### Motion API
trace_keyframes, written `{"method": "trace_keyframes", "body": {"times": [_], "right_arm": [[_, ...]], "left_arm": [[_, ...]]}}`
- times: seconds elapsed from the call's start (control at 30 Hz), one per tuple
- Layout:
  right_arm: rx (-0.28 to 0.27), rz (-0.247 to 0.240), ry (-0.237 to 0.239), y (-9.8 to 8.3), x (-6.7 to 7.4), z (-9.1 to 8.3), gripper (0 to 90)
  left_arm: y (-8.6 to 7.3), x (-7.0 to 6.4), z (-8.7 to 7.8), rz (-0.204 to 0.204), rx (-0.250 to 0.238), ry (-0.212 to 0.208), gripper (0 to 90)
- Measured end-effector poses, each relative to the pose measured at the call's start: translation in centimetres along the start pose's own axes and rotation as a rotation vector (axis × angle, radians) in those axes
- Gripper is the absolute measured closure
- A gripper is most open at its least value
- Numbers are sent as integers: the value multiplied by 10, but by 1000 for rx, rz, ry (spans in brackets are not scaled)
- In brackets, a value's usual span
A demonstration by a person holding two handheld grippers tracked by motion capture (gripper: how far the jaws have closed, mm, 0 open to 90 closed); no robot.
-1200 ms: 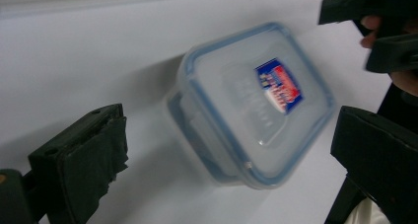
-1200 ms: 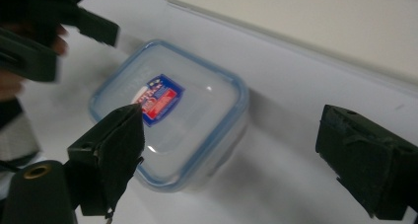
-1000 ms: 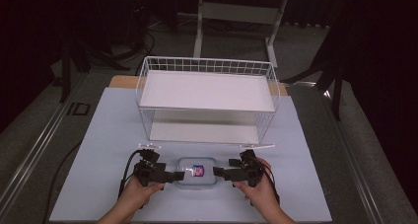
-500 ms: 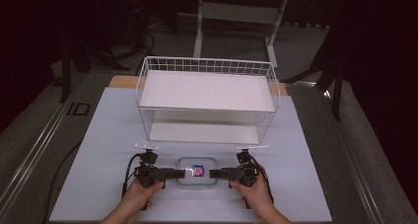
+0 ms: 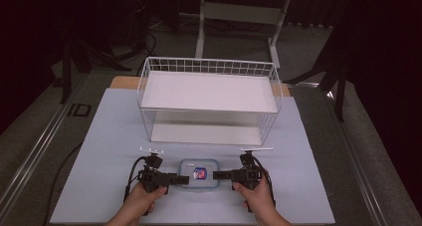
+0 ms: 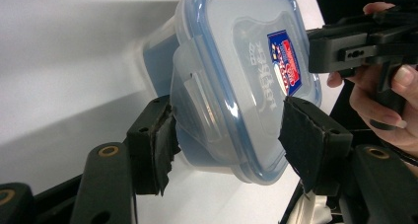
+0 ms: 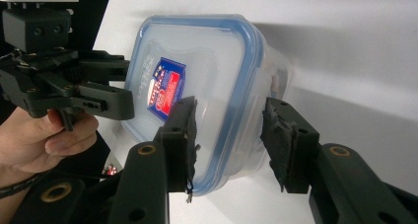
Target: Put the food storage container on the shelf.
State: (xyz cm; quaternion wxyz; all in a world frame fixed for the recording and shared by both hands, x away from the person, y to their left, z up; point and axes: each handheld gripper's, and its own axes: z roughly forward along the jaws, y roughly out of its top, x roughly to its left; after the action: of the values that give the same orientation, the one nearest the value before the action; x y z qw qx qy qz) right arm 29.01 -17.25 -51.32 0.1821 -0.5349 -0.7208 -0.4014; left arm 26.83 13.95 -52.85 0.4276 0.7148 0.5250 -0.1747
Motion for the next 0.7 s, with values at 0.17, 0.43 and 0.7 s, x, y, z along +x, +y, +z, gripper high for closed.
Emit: {"method": "trace_keyframes", "body": {"times": [0.17,0.43,0.7], "right_arm": [[-1,1,-22,-1,6,-1,588],[-15,-51,-75,2,15,-6,638],[-38,-62,-95,6,13,-9,644]], "left_arm": [[0,-3,-4,-53,-3,11,457],[2,-13,-6,-34,-20,65,499],[14,-21,-7,-5,-40,98,514]]}}
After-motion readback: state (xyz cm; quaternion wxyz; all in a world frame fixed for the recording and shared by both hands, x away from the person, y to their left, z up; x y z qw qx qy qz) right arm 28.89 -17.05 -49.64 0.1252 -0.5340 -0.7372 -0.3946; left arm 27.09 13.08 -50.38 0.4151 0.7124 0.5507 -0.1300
